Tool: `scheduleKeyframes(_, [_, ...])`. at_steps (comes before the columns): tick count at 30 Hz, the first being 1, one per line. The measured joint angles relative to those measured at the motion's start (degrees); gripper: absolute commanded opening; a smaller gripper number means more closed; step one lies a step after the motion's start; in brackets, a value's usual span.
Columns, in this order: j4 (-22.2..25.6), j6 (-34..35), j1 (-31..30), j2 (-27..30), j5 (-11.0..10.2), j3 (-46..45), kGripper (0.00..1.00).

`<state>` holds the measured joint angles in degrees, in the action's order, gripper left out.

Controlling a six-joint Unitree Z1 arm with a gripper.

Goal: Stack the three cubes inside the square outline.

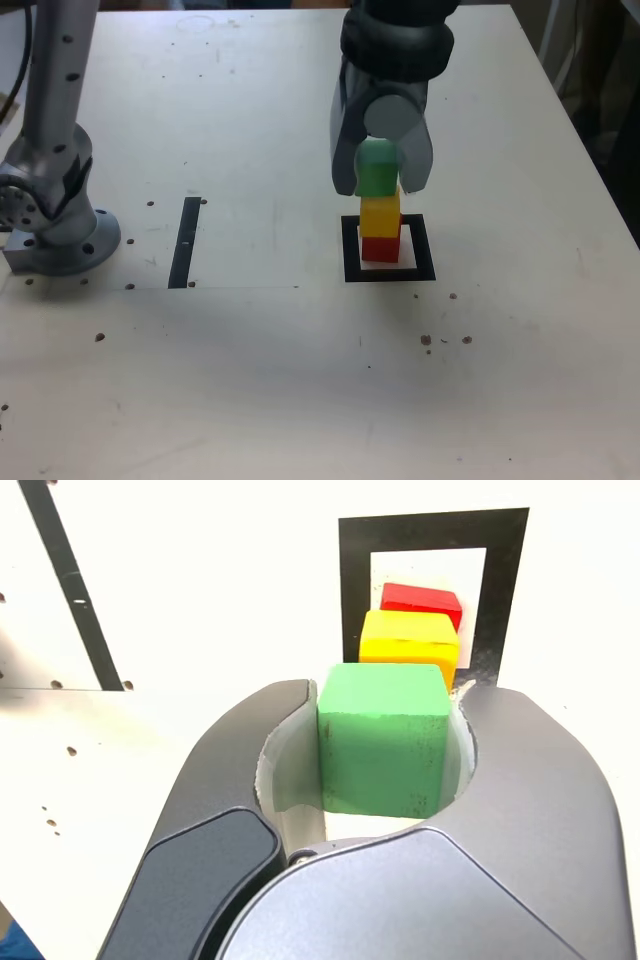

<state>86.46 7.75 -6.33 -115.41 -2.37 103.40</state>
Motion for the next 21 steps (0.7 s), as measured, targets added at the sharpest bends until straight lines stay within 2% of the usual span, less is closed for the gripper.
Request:
scheduleKeyframes(11, [-0.53,-0.42,0.77,0.0,0.23,-0.47,0.25])
scheduleKeyframes(21, [-1.28,-1.38,1.66,-0.86,1.78,-1.34,0.33])
